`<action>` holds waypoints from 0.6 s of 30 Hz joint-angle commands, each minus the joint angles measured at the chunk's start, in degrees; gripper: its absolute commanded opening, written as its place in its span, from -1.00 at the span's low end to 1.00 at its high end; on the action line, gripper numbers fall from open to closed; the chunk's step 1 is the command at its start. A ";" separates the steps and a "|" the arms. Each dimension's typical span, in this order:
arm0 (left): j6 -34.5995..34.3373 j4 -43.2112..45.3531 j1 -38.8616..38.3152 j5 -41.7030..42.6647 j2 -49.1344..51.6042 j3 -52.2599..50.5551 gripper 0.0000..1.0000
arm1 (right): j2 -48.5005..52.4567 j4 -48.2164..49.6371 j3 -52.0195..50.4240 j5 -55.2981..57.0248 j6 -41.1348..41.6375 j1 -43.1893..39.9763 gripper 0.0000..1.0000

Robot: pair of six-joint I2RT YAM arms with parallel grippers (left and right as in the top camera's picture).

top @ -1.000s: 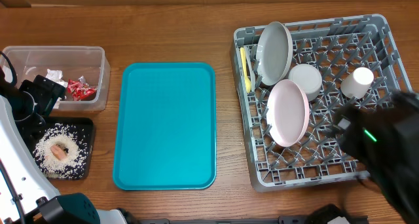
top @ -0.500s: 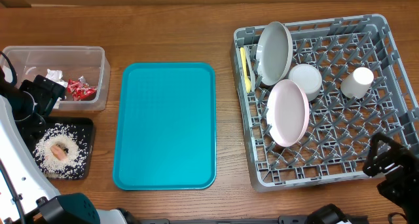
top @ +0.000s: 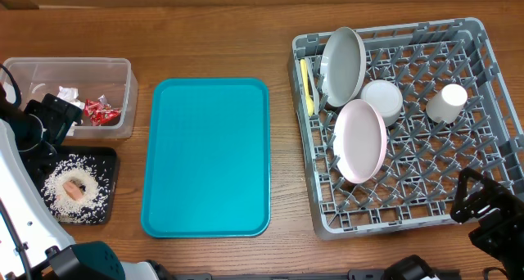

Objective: Sort waste into correct bins and load items into the dishwasher rack

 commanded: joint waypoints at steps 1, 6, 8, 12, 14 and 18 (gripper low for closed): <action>-0.48 0.07 -0.37 0.04 -0.13 -0.50 1.00 | -0.39 0.26 0.44 0.11 -1.92 -2.99 1.00; -0.48 0.07 -0.37 0.04 -0.13 -0.50 0.99 | -2.95 1.20 -2.56 -2.56 -2.36 -12.59 1.00; -0.48 0.07 -0.37 0.04 -0.13 -0.50 1.00 | -5.42 4.92 -6.40 -5.33 -6.82 -16.63 1.00; -0.48 0.07 -0.37 0.04 -0.13 -0.50 1.00 | -13.27 22.03 -20.76 -15.32 -21.20 -22.51 1.00; -0.48 0.07 -0.37 0.04 -0.13 -0.50 1.00 | -16.04 28.09 -27.04 -18.88 -25.27 -24.52 1.00; -0.48 0.07 -0.37 0.04 -0.13 -0.50 1.00 | -21.88 42.82 -44.04 -26.91 -32.30 -28.87 1.00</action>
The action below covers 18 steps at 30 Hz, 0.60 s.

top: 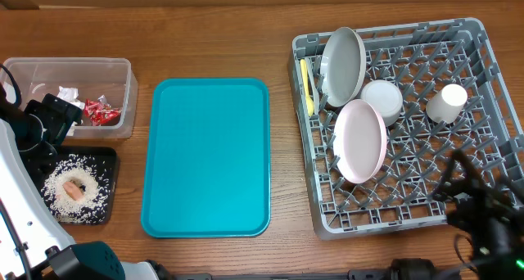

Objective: Sort waste into correct bins and load items into the dishwasher rack

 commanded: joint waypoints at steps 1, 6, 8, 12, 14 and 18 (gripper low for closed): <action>-0.48 0.07 -0.37 0.02 -0.13 -0.48 1.00 | -4.48 8.90 -13.66 -10.54 -10.62 -2.67 1.00; -0.50 0.07 -0.37 0.02 -0.13 -0.48 1.00 | -12.31 31.80 -37.42 -16.37 -13.46 -2.73 1.00; -0.48 0.07 -0.37 0.02 -0.13 -0.48 1.00 | -14.47 37.35 -42.60 -17.11 -13.44 -2.73 1.00; -0.48 0.07 -0.37 0.02 -0.13 -0.48 0.99 | -18.88 48.41 -51.60 -18.32 -13.44 -2.73 1.00; -0.50 0.07 -0.37 0.02 -0.15 -0.48 1.00 | -20.76 51.52 -54.58 -18.32 -13.42 -2.73 1.00; -0.50 0.07 -0.37 0.02 -0.13 -0.48 1.00 | -23.96 55.74 -58.49 -17.92 -13.46 -2.73 1.00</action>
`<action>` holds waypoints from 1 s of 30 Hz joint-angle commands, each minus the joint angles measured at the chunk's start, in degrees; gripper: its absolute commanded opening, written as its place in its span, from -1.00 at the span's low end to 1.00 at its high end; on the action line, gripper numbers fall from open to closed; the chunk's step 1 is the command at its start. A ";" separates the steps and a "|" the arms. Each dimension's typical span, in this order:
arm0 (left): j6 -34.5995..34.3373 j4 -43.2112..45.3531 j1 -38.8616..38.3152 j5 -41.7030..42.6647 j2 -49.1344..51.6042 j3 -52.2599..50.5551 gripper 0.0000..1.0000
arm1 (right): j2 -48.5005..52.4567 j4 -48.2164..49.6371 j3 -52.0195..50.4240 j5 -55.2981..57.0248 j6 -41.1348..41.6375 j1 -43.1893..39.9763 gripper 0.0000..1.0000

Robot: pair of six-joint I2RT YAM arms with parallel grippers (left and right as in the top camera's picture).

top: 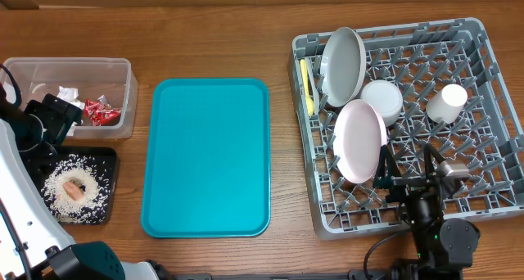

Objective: Sort waste into correct bins and load items into the dishwasher rack

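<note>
The grey dishwasher rack [491, 83] on the right holds a grey plate [344, 63], a pink plate [360, 141], a white bowl [383, 100], a white cup [448, 101] and a yellow utensil [306, 83]. My right gripper [407, 167] is over the rack's front part, just right of the pink plate, fingers spread and empty. The left gripper [51, 116] sits at the left edge between the clear waste bin [123, 67] and the black tray [110, 161]; its fingers do not show clearly.
A teal serving tray [206, 155] lies bare in the middle. The clear bin holds red and white wrappers [100, 110]. The black tray carries scattered rice and a piece of food [75, 190]. The left arm's white body runs down the left edge.
My right arm has moved left from the rack's front right area to the front middle, beside the pink plate. The left arm and all dishes are where they were.
At first my right arm sat at the rack's front right corner. Then it was blurred slightly further in over that corner. It now stands over the rack's front middle with fingers spread. Nothing in the rack, bins or tray has changed.
</note>
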 commanded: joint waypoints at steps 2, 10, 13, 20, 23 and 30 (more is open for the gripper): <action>-0.50 0.04 -0.37 0.04 -0.13 -0.46 1.00 | -3.78 4.09 -3.82 -0.11 -0.52 -0.22 1.00; -0.50 0.04 -0.37 0.04 -0.13 -0.46 1.00 | -4.35 10.62 -7.96 1.73 -1.75 -0.22 1.00; -0.48 0.04 -0.37 0.04 -0.13 -0.46 0.99 | -4.35 9.75 -7.98 2.08 -5.20 -0.22 1.00; -0.48 0.04 -0.37 0.04 -0.13 -0.46 0.99 | -4.35 1.88 -7.98 2.12 -15.02 -0.22 1.00; -0.50 0.02 -0.37 0.04 -0.13 -0.46 1.00 | -4.35 2.16 -7.98 2.10 -18.53 -0.22 1.00; -0.48 0.04 -0.37 0.04 -0.13 -0.46 0.99 | -4.35 2.14 -7.98 2.10 -16.35 -0.22 1.00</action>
